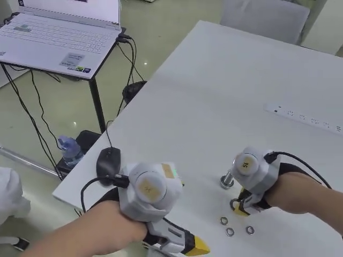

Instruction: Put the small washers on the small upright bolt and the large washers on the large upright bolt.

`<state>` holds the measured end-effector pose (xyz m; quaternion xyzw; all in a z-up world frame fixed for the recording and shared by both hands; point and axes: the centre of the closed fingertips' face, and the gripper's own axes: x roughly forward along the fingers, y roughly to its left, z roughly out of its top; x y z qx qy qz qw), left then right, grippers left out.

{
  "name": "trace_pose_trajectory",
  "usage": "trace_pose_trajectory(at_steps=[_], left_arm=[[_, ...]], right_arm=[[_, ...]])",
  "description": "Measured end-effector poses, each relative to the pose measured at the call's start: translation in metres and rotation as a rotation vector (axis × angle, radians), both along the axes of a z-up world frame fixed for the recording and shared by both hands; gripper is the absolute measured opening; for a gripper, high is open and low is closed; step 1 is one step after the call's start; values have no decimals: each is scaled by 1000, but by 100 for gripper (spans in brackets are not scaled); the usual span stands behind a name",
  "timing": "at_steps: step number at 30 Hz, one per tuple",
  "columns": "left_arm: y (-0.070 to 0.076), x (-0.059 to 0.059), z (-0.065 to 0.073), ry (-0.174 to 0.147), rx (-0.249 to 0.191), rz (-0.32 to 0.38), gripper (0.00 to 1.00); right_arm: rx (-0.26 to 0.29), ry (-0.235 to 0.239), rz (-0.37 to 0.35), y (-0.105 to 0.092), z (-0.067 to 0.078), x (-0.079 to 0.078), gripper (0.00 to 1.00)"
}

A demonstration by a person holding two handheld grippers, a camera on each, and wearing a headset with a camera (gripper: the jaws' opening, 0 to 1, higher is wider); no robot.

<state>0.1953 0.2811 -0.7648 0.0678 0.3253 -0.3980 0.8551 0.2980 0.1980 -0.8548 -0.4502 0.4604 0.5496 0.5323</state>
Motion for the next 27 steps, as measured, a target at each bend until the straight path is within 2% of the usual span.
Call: trace_pose_trajectory(at_steps=[7,9,13,18,27], left_arm=[[-3,0,-1,-2,0,4,86],[-4,0,-1,-9,-6,7,88],[-5,1,-3,-4,2,11,89],[-6,2,-4,-3,7,14,89],[-6,3,-9,6,15,21,90]], right_arm=[[5,-14,-28,-15,17,12,20],[14,-24,-36,-15,25,16,20],[25,-38,-37,-13,38,22,20],[49,-68,-38,0,57,34,20],[84,-63,-72,24,65,44,20]])
